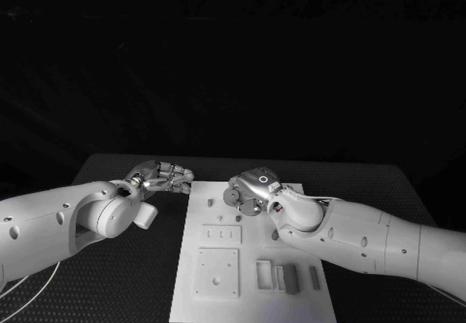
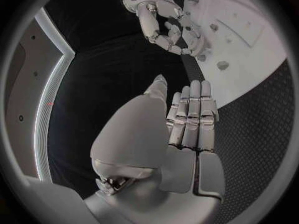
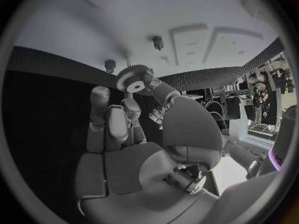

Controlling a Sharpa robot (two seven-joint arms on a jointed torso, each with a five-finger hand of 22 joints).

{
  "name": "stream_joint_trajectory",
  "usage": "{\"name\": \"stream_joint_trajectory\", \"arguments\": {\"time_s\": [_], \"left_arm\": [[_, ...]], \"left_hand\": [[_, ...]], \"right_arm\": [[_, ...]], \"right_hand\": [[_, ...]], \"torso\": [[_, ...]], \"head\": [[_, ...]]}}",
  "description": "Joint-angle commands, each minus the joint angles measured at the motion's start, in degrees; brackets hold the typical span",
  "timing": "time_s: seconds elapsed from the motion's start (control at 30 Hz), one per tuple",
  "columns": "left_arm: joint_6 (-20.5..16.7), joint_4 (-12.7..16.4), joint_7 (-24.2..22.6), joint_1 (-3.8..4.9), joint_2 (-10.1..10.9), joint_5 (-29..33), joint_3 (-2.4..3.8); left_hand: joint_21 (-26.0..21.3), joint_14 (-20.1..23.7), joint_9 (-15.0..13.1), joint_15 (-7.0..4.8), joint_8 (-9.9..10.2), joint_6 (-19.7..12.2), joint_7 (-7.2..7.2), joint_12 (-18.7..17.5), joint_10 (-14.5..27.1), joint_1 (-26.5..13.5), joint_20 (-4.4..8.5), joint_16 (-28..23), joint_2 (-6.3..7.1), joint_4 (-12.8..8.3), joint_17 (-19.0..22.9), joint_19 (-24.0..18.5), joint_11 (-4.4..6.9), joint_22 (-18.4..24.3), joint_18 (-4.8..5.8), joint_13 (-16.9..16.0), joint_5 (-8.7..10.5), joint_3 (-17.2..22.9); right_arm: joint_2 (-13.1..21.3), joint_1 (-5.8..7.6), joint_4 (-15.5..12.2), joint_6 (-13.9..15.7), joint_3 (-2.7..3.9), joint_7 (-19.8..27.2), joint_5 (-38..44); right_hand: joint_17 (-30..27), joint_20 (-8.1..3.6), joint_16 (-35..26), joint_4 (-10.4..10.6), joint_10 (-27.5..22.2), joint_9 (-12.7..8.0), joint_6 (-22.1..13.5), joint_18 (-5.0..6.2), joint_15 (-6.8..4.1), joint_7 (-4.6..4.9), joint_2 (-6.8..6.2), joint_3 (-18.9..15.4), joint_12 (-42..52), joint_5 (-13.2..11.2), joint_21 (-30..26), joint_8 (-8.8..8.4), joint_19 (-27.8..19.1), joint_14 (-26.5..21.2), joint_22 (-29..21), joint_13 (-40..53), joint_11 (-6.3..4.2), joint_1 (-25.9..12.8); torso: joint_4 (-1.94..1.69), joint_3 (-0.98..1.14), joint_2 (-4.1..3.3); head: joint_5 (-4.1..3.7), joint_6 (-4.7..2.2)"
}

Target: Assemble the parts on the task board

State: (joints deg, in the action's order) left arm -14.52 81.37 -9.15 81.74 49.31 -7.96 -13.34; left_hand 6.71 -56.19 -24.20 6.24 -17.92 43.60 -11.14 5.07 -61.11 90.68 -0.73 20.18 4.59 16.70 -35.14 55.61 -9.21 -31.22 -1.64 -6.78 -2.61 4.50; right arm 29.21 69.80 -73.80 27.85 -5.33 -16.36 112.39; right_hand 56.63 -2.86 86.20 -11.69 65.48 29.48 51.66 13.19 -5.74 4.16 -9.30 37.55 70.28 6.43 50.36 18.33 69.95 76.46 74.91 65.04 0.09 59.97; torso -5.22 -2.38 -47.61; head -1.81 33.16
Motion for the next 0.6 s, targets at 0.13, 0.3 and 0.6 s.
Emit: {"name": "stream_joint_trajectory", "arguments": {"time_s": [0.13, 0.3, 0.6], "left_arm": [[0.34, 0.06, -0.29, 0.08, -0.15, -0.31, 0.04], [0.42, 0.06, -0.29, 0.08, -0.23, -0.31, 0.04], [0.42, 0.14, -0.24, 0.09, -0.15, -0.43, 0.05]], "left_hand": [[-0.32, 0.27, 0.07, 0.16, 0.26, 0.06, -1.02, -0.35, -0.4, -0.38, 0.03, -0.21, 0.35, -0.09, -0.09, 0.05, -0.16, 0.09, -0.2, -0.1, -0.31, 0.19], [-0.33, 0.27, 0.08, 0.16, 0.26, 0.07, -1.02, -0.37, -0.4, -0.38, 0.03, -0.23, 0.36, -0.09, -0.1, 0.05, -0.16, 0.09, -0.2, -0.1, -0.31, 0.18], [-0.35, 0.26, 0.09, 0.16, 0.27, 0.07, -1.02, -0.4, -0.41, -0.39, 0.03, -0.26, 0.36, -0.09, -0.14, 0.06, -0.16, 0.09, -0.2, -0.11, -0.31, 0.16]], "right_arm": [[-1.16, -0.56, 0.71, 0.69, -0.09, -0.78, 1.33], [-1.85, -0.7, 1.76, 0.73, -0.12, -0.76, 1.45], [-2.42, -0.97, 3.3, 1.0, -0.3, -1.11, 1.72]], "right_hand": [[-0.11, -0.19, -0.22, 0.39, -0.2, -0.01, 4.52, 1.81, -0.29, 2.19, -0.58, 0.0, -0.45, 0.03, -0.18, -0.38, 0.21, -0.06, 0.72, -0.2, -0.08, 0.11], [-0.07, -0.2, -0.22, 0.4, -0.18, 0.0, 4.51, 1.81, -0.29, 2.19, -0.61, 0.02, -0.44, 0.03, -0.19, -0.39, 0.22, -0.04, 0.72, -0.18, -0.09, 0.19], [-0.08, -0.23, -0.23, 0.44, -0.2, 0.02, 4.51, 1.81, -0.29, 2.18, -0.56, 0.09, -0.47, 0.04, -0.21, -0.42, 0.23, -0.04, 0.73, -0.22, -0.09, 0.35]], "torso": [[0.13, 0.05, 0.02], [0.06, 0.06, 0.04], [0.14, 0.09, 0.0]], "head": [[-0.06, 0.08], [-0.05, -0.02], [-0.07, 0.03]]}}
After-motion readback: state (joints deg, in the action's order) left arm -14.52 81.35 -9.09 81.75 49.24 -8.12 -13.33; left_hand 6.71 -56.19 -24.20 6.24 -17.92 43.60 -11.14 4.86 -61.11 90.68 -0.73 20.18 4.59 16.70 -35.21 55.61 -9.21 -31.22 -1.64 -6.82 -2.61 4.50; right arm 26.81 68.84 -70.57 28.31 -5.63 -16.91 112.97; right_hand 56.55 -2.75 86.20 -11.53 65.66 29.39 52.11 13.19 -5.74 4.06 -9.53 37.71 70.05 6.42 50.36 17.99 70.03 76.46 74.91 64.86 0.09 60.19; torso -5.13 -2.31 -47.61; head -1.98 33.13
